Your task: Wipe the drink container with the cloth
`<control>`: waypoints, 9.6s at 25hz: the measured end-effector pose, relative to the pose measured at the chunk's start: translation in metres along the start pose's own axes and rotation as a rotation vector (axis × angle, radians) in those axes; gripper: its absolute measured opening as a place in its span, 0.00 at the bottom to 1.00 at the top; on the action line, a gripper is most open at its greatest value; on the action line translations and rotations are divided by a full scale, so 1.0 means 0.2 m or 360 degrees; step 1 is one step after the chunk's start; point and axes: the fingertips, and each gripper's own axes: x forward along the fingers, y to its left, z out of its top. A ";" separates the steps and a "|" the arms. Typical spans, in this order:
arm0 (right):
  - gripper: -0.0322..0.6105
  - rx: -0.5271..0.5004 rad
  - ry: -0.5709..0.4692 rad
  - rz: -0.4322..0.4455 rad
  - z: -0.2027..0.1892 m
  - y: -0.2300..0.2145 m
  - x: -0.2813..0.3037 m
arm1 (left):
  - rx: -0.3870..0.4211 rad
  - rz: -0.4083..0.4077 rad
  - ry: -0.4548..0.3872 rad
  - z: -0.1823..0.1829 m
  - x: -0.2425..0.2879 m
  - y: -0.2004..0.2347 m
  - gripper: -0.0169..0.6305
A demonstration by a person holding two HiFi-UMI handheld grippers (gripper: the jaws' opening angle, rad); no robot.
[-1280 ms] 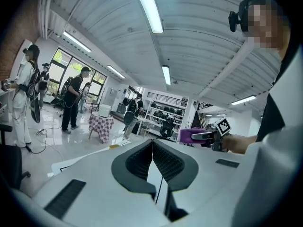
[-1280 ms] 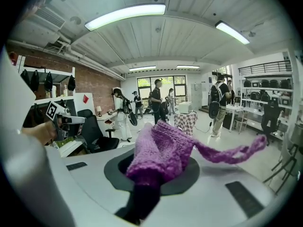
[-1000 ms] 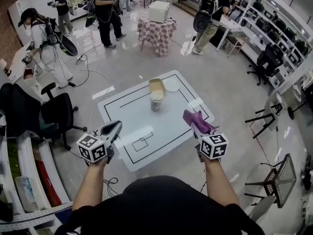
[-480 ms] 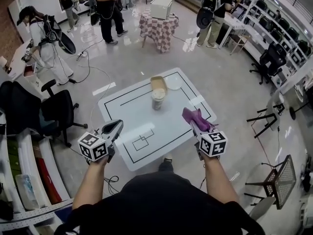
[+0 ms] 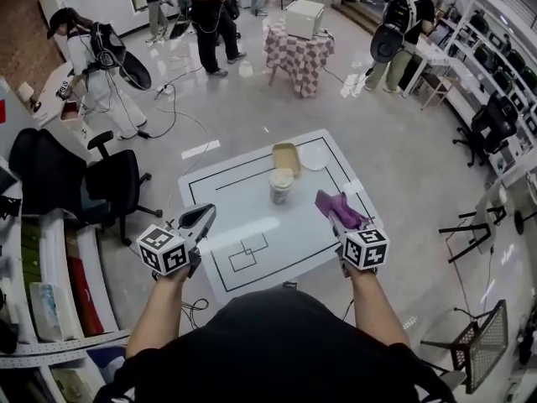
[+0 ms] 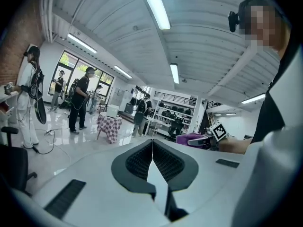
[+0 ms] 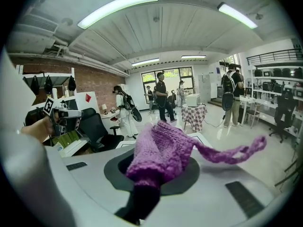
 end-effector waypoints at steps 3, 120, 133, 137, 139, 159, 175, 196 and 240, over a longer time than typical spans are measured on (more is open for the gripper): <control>0.17 -0.0008 0.0034 0.0056 0.01 -0.11 0.13 | -0.0017 0.0056 -0.0008 0.01 0.11 0.05 0.06; 0.17 -0.0447 0.0825 0.1166 -0.18 -0.28 1.67 | 0.0641 0.0294 0.0731 -0.97 2.01 0.60 0.68; 0.17 -0.0309 0.0716 0.0875 -0.15 -0.55 1.74 | 0.0714 0.0135 0.0742 -0.99 1.99 0.61 0.68; 0.17 -0.0245 0.0690 0.0885 -0.12 -0.63 1.71 | 0.0789 -0.0014 0.0778 -0.94 2.06 0.57 0.68; 0.17 -0.0253 0.0647 0.0882 -0.10 -0.63 1.68 | 0.0812 -0.0050 0.0812 -0.93 2.06 0.57 0.68; 0.17 -0.0233 0.0274 0.0592 -0.40 -0.55 1.20 | 0.0471 -0.0215 0.0930 -0.74 2.12 0.48 0.35; 0.17 -0.0087 0.0432 0.0495 -0.69 -0.46 1.58 | 0.0696 -0.0245 0.0891 -0.80 2.15 0.49 0.25; 0.17 -0.0280 0.0632 0.0495 -0.97 -0.59 1.69 | 0.0642 -0.0259 0.0834 -0.84 2.15 0.49 0.18; 0.17 -0.1115 0.0726 0.0998 -0.99 -0.67 1.86 | 0.0591 -0.0219 0.0803 -0.84 2.14 0.58 0.18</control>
